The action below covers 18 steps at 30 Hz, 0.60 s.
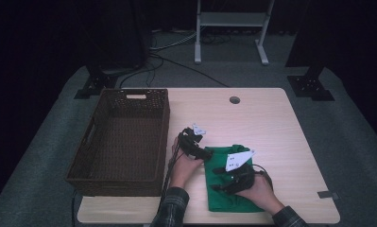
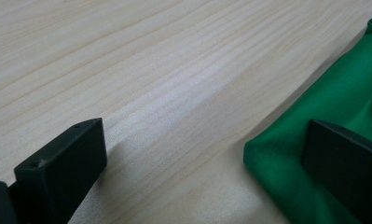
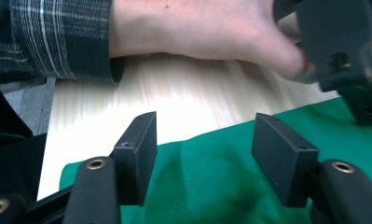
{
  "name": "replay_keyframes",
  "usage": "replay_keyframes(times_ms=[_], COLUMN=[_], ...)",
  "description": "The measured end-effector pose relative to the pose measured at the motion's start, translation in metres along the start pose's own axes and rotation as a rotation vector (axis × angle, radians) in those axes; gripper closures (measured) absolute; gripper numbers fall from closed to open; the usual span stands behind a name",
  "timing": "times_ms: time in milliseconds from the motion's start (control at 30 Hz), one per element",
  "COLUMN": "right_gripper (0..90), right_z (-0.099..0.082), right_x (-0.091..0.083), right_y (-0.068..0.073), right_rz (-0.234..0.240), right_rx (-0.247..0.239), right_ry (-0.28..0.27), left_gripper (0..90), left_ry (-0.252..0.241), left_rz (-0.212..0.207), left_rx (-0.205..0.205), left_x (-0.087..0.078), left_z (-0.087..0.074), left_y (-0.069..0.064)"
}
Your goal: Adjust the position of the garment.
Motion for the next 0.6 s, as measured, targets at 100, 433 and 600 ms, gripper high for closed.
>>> replay_keyframes(times_ms=[100, 433, 600], right_gripper=[47.4, 86.3, 86.5], right_z=[-0.005, -0.01, -0.012], right_x=[0.005, 0.0, -0.011], right_y=[0.001, 0.001, 0.001], right_rz=[0.008, 0.008, 0.005], right_rx=[0.004, -0.007, 0.013], right_ry=[0.028, 0.044, 0.026], left_gripper=[0.0, 0.0, 0.0], left_ry=[0.0, 0.0, -0.001], left_rz=[0.0, 0.0, 0.0], left_rx=[0.0, 0.0, 0.0], left_x=[0.0, 0.0, 0.0], left_z=[0.0, 0.0, 0.0], left_y=[0.0, 0.0, 0.0])
Point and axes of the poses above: each handheld gripper's, and its own axes: x roughly forward along the jaws, z roughly out of its top, y roughly to its left, the point moved 10 cm from there along x, roughly forward along the jaws, and after that the axes turned 5 degrees about -x, right-handed, at the moved point
